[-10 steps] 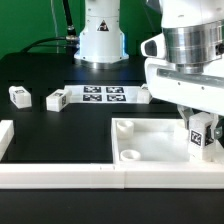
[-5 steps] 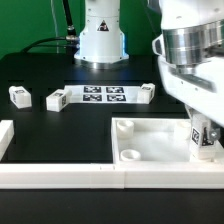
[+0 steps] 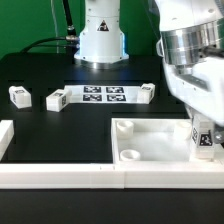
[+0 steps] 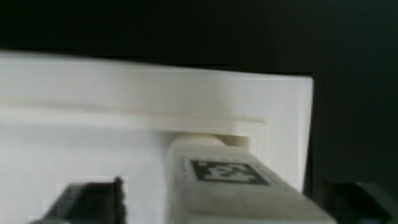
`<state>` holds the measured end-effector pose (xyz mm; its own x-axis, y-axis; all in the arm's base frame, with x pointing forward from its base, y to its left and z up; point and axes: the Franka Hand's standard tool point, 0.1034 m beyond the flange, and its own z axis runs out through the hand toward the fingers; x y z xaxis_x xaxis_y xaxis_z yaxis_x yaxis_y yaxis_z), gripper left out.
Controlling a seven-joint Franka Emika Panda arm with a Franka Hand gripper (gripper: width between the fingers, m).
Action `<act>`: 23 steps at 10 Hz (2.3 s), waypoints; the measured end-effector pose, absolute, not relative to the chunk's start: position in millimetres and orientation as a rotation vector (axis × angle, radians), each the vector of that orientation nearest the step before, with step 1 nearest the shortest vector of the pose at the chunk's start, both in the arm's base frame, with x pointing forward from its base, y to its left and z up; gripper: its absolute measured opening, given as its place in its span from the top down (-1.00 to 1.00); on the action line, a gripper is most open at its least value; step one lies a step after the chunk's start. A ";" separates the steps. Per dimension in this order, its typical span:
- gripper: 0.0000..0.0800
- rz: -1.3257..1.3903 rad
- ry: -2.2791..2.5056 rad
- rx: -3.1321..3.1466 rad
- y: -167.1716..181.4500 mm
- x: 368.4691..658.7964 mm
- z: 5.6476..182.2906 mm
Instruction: Assemble square table
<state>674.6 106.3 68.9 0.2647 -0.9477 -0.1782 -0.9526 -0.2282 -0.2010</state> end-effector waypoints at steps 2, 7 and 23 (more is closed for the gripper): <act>-0.59 0.017 1.374 -2.593 113.8 674.0 72.7; -0.62 -0.074 0.746 -2.882 109.9 675.9 73.2; 0.26 0.108 1.858 -2.193 106.5 674.0 72.1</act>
Offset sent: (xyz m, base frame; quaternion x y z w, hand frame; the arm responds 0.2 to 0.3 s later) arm 0.0000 0.0000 0.0000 0.0000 0.0000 -0.1296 0.9916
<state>674.0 106.5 72.1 0.1771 -0.9581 -0.2251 -0.9777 -0.1450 -0.1520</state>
